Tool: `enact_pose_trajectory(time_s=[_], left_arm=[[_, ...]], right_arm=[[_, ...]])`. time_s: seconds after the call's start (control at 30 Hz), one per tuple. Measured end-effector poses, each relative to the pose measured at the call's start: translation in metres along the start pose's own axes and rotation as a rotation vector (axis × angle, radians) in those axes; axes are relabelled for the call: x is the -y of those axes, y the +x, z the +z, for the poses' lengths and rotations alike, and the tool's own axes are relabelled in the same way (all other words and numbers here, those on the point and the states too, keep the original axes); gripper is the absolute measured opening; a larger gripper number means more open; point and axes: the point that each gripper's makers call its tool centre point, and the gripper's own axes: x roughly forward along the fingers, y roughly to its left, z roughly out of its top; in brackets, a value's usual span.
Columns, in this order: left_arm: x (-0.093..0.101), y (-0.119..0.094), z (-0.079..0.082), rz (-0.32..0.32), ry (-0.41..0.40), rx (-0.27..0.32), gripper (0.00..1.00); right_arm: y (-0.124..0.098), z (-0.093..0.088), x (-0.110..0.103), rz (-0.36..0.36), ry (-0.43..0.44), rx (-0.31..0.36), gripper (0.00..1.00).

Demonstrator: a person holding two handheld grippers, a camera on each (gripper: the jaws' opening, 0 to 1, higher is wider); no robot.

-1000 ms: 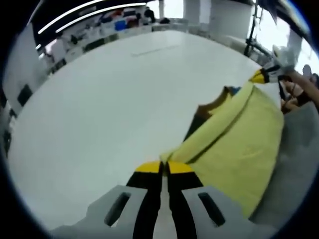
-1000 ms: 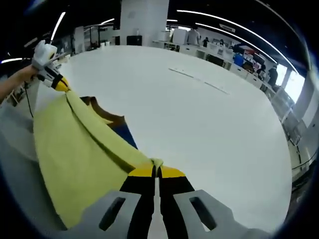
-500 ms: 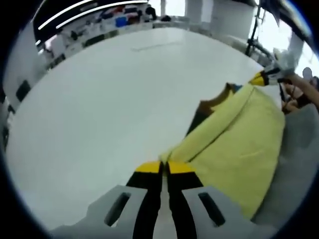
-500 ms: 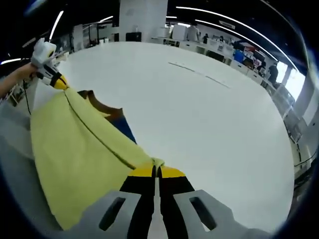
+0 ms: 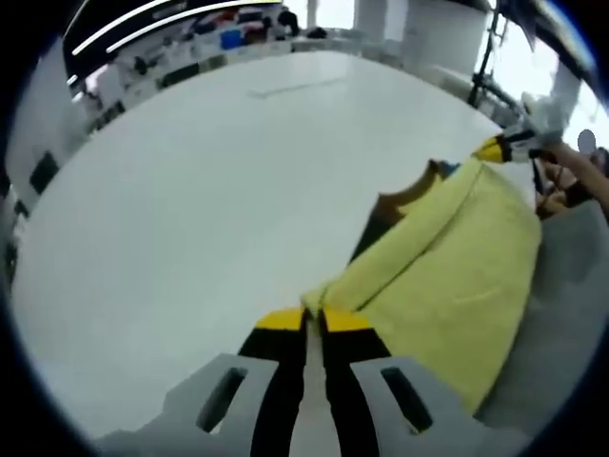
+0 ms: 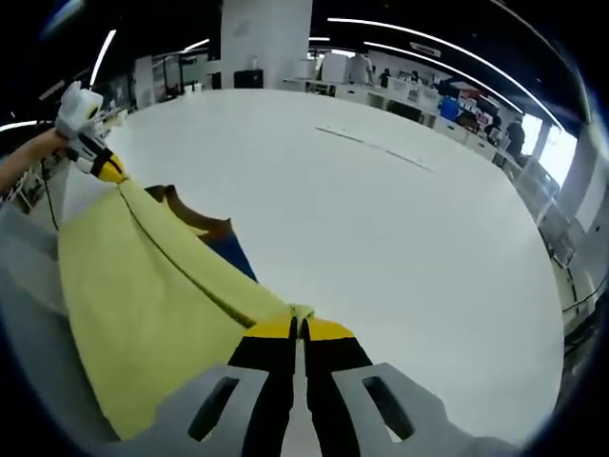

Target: Fold the garment on the visible template until the final outline fits inside the template.

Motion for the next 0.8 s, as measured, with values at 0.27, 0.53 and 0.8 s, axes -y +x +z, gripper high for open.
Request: enact_pose_trajectory(time_s=[0.27,0.53,0.8], left_arm=[[0.001,-0.012,0.005,-0.004,-0.003,0.021,0.13],[0.007,-0.035,0.014,-0.003,0.065,0.058,0.26],[0.014,-0.052,0.015,-0.016,0.080,0.082,0.36]], right_arm=[[-0.008,0.005,0.001,-0.008,0.006,0.004,0.07],[-0.026,0.009,0.000,-0.007,-0.006,0.018,0.17],[-0.051,0.022,-0.017,0.042,0.004,0.065,0.29]])
